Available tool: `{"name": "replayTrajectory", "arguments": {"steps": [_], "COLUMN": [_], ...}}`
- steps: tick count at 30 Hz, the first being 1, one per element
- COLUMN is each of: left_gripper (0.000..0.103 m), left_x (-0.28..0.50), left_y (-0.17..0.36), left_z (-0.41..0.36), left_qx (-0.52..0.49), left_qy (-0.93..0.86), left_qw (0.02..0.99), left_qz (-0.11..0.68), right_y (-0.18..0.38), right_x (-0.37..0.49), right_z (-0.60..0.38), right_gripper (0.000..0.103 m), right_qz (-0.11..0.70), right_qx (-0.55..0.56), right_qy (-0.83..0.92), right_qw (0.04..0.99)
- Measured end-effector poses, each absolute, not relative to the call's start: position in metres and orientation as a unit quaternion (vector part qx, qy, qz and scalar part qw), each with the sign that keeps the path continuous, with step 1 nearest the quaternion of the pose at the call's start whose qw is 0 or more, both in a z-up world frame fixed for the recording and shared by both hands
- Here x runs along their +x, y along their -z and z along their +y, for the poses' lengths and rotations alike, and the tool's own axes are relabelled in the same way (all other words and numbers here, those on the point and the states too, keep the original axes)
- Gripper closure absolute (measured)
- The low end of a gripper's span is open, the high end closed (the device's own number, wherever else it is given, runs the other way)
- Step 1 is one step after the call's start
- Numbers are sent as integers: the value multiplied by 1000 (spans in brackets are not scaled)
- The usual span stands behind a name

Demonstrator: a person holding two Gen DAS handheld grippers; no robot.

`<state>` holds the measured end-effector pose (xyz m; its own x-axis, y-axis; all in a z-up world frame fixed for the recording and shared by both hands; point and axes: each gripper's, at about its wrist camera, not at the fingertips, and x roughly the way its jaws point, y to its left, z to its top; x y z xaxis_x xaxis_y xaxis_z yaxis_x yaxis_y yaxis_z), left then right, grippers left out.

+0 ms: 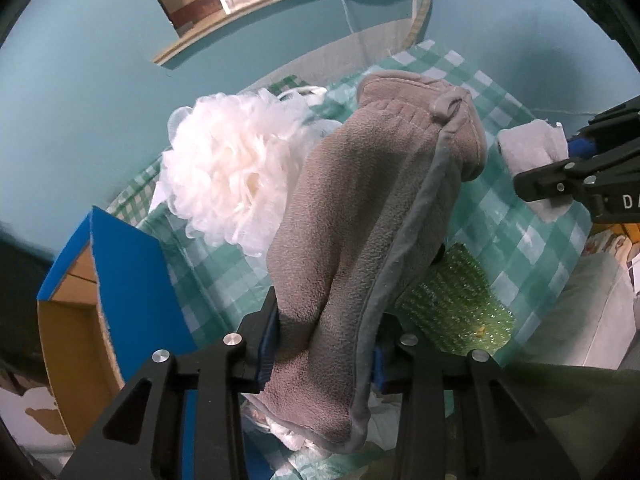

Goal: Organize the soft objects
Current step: 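Grasp the grey fleece mitten with the left gripper while the right gripper holds the sock, then carry the mitten and sock over the cardboard box with both grippers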

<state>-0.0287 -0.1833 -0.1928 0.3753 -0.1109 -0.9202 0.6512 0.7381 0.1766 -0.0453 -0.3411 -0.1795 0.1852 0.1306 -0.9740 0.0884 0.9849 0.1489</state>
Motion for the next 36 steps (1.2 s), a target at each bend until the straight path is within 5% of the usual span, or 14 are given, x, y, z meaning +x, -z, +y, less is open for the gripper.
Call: {"name": "replayTrajectory", "arguments": {"steps": [36], "left_gripper": [65], "left_x": [-18], "left_y": [106], "left_z": [-76], "left_qx": [136], "left_qy": [131], "left_qw": [856], "left_qz": [481], "right_y": [96], "right_x": [-2], "right_z": [-273], "right_gripper": [75], "right_qz": [594], "right_qx": [1], "right_qy": [-107], "right_qw": [797]}}
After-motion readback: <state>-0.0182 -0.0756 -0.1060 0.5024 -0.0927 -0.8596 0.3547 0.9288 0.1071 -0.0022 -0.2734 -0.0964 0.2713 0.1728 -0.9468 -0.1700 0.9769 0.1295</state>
